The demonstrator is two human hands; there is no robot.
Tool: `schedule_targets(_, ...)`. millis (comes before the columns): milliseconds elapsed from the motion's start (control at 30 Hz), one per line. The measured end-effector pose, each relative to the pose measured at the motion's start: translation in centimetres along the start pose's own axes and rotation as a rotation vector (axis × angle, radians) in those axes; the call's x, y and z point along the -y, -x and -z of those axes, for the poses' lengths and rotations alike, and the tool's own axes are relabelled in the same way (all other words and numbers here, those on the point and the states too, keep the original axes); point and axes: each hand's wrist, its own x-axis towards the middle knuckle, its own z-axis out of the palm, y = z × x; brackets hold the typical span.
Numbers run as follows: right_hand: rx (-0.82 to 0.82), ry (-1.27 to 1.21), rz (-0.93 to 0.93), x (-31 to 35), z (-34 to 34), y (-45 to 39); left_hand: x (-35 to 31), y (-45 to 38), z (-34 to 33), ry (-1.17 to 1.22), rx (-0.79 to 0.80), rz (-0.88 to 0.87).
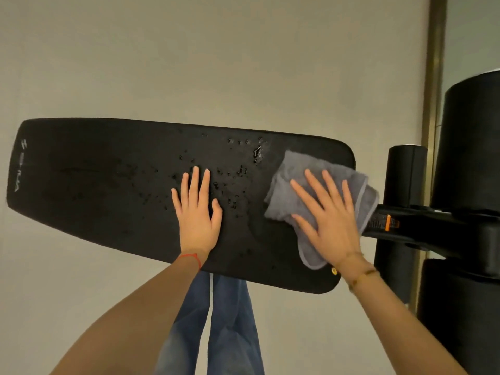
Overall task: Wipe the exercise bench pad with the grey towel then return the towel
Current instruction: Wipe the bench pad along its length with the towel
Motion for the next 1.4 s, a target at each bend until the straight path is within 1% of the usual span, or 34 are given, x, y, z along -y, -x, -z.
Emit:
schedule_targets(67, -0.059, -0.047, -0.091, -1.0, 1.1, -5.7, 0.0, 0.0, 0.0, -0.001, 0.002, -0.005)
schedule_targets(133, -0.085, -0.066, -0.143, -1.3, 1.5, -9.2, 0.1, -0.1, 0.0, -0.002, 0.008, -0.008)
schedule_targets(200, -0.075, -0.051, -0.157, -0.9, 1.1, -8.4, 0.0, 0.0, 0.1, -0.005, 0.017, -0.007)
schedule_targets(300, -0.052, -0.052, -0.113, -0.1, 0.9, -2.5, -1.1, -0.4, 0.7, 0.031, 0.005, 0.011)
schedule_targets(367, -0.042, -0.12, -0.104, -0.4, 0.9, -0.9, -2.6, -1.2, 1.2, 0.033, -0.01, -0.078)
schedule_targets(433, -0.052, -0.172, -0.138, -1.7, 1.6, -3.4, -4.1, -2.7, 1.4, 0.023, -0.031, -0.154)
schedule_targets(500, -0.048, -0.146, -0.157, -2.8, 2.5, -7.6, -5.3, -4.4, 1.1, 0.025, -0.039, -0.125)
schedule_targets(533, -0.014, -0.152, -0.14, -3.1, 3.0, -10.2, -5.6, -5.0, 0.9, 0.023, -0.04, -0.096)
schedule_targets(600, 0.155, -0.198, -0.061, -2.2, 3.3, -15.7, -5.8, -5.4, 0.3, 0.017, -0.04, -0.077)
schedule_targets(667, 0.305, -0.238, 0.057, 0.5, 2.3, -19.8, -5.6, -5.5, -0.2, 0.009, -0.053, -0.085)
schedule_targets(700, 0.321, -0.253, 0.101, 1.6, 1.9, -20.8, -5.5, -5.5, -0.4, 0.007, -0.065, -0.089)
schedule_targets(767, 0.26, -0.26, 0.147, 1.7, 1.8, -20.3, -5.4, -5.5, -0.5, 0.013, -0.089, -0.087)
schedule_targets(833, 0.158, -0.285, 0.16, -1.4, 2.2, -17.3, -5.5, -5.5, -0.4, 0.026, -0.086, -0.086)
schedule_targets(867, 0.114, -0.317, 0.142, -3.7, 2.7, -15.8, -5.6, -5.6, -0.3, 0.031, -0.082, -0.084)
schedule_targets(933, 0.095, -0.376, 0.064, -7.1, 3.9, -13.7, -5.9, -5.7, -0.1, 0.036, -0.073, -0.076)
schedule_targets(967, 0.111, -0.375, 0.039, -7.8, 4.2, -13.6, -5.9, -5.8, -0.1, 0.035, -0.068, -0.072)
schedule_targets(1033, 0.168, -0.368, 0.053, -6.5, 4.2, -15.5, -5.8, -5.7, -0.2, 0.034, -0.065, -0.067)
schedule_targets(1100, 0.273, -0.418, 0.129, -3.2, 3.3, -19.1, -5.7, -5.8, -0.3, 0.038, -0.069, -0.074)
schedule_targets(1167, 0.427, -0.444, 0.206, 0.8, 1.9, -22.6, -5.6, -5.8, -0.4, 0.04, -0.079, -0.082)
schedule_targets(1233, 0.514, -0.498, 0.194, 2.4, 1.4, -24.3, -5.5, -5.7, -0.6, 0.044, -0.088, -0.088)
schedule_targets(1300, 0.477, -0.526, 0.156, 0.2, 2.2, -22.6, -5.7, -5.7, -0.5, 0.049, -0.09, -0.092)
schedule_targets(1400, 0.284, -0.519, 0.052, -5.8, 4.1, -16.3, -5.8, -5.6, -0.3, 0.047, -0.08, -0.078)
